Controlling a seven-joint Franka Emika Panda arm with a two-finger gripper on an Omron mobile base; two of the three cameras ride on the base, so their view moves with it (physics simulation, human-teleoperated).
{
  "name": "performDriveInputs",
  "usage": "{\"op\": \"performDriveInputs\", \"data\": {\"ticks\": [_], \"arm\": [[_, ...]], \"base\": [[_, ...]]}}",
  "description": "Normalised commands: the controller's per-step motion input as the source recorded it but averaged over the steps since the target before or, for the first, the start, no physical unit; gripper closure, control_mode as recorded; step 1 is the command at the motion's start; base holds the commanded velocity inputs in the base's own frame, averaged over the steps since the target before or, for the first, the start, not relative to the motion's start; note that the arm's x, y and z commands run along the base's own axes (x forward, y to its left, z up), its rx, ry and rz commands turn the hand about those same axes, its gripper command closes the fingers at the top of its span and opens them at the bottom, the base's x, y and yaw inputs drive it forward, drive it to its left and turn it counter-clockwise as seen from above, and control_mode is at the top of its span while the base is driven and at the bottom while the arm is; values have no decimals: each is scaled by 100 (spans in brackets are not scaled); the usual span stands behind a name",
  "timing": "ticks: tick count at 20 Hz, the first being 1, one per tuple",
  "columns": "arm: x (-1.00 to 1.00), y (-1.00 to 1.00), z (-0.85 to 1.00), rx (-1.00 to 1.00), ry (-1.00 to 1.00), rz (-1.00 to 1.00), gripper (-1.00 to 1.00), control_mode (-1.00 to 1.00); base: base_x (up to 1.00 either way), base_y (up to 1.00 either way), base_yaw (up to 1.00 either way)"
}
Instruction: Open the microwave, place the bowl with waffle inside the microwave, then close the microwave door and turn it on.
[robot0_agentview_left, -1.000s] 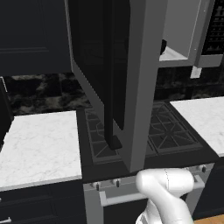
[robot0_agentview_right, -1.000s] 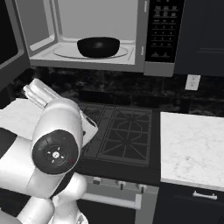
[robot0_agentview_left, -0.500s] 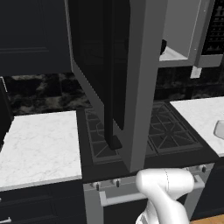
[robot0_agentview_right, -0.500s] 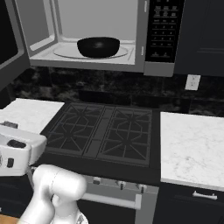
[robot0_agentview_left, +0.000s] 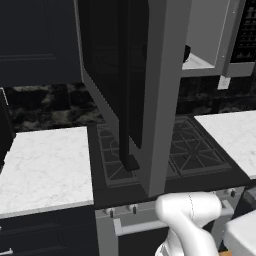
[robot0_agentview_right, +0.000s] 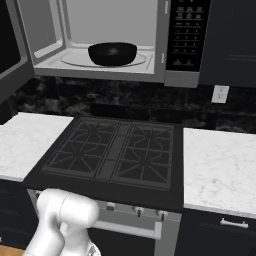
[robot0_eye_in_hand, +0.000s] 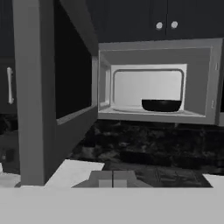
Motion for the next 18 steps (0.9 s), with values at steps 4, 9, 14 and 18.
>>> {"op": "performDriveInputs", "data": {"ticks": [4,9,14,18], "arm": [[-38,94,16,-13,-25,-2,100,-100],[-3,100,33,-19,-13,-19,100,-100],[33,100,3,-25,-2,-34,100,-100],[81,100,-9,-29,0,-36,100,-100]], "base": [[0,0,0],[0,0,0],[0,0,0],[0,0,0]]}}
